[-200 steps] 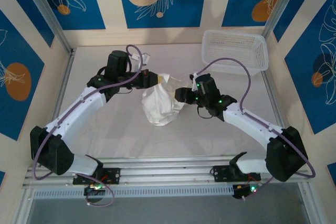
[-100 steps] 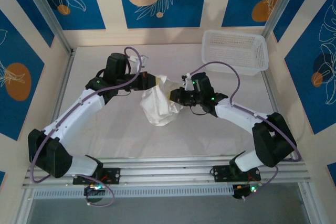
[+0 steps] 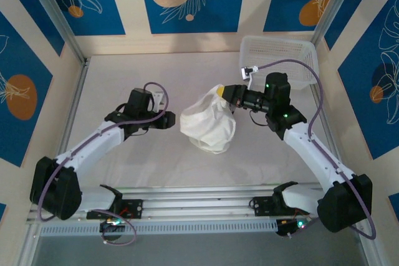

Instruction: Fold the inside-out t-shirt

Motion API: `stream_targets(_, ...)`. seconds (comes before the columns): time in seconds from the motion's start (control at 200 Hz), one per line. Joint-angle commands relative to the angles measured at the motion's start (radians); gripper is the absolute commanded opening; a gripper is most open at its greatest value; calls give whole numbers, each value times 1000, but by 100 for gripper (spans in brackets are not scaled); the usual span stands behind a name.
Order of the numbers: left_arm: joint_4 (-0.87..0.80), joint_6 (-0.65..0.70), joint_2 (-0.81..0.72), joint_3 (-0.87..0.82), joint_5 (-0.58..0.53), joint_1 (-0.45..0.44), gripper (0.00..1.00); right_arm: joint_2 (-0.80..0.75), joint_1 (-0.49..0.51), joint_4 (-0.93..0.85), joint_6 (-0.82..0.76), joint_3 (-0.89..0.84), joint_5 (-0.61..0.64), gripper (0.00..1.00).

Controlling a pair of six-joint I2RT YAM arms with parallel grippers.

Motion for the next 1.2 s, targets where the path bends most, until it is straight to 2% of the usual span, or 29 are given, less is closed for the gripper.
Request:
stream_targets(0.0, 60, 94, -107, 19, 5, -10, 48, 2, -3, -64, -47, 17, -45, 0)
stream_targets(0.065, 101, 70, -138, 8, 36, -54, 49, 7, 0, -71, -32, 20, -19, 0)
stream_targets(0.125, 153, 19, -150, 2, 22, -133, 48, 7, 6, -76, -16, 21, 24, 0)
stream_targets(0.23, 253, -80, -119, 10, -97, -336, 48, -11, 25, -110, 29, 26, 181, 0)
stream_targets(0.31, 287, -166, -31, 50, -171, -440, 51, -43, 63, -118, 53, 25, 341, 0)
stream_targets(0.35, 289, -187, 21, 79, -203, -477, 57, -60, 94, -121, 52, 30, 438, 0)
stream_targets(0.435, 244, -213, 143, 158, -311, -524, 83, -90, 179, -155, 77, 60, 693, 0)
stream_targets(0.5, 234, -240, 241, 221, -292, -526, 98, -97, 243, -189, 110, 93, 857, 0)
stream_targets(0.585, 283, -262, 347, 280, -252, -535, 99, -96, 321, -205, 138, 126, 1005, 0)
stream_targets(0.65, 248, -286, 414, 321, -341, -532, 99, -98, 362, -215, 162, 141, 1079, 0)
stream_targets(0.69, 194, -308, 441, 342, -437, -518, 95, -104, 374, -215, 168, 147, 1109, 0)
stream_targets(0.73, 146, -327, 453, 349, -515, -497, 86, -113, 378, -220, 170, 151, 1129, 0)
stream_targets(0.77, 132, -328, 445, 332, -545, -464, 74, -122, 376, -229, 159, 156, 1140, 0)
stream_targets(0.86, 145, -319, 367, 242, -571, -384, 32, -118, 352, -339, 103, 222, 1136, 0)
stream_targets(0.93, 181, -261, 283, 163, -521, -327, 0, -86, 298, -456, 63, 280, 1104, 0)
stream_targets(1.015, 218, -138, 202, 100, -357, -274, 0, -1, 173, -600, 49, 339, 976, 0)
stream_targets(1.07, 222, -91, 163, 72, -299, -264, 0, 64, 113, -618, -4, 346, 868, 0)
stream_targets(1.15, 225, -60, 128, 42, -234, -262, 0, 140, 80, -553, -141, 323, 743, 12)
stream_targets(1.195, 228, -60, 116, 28, -217, -262, 0, 166, 69, -502, -217, 304, 681, 24)
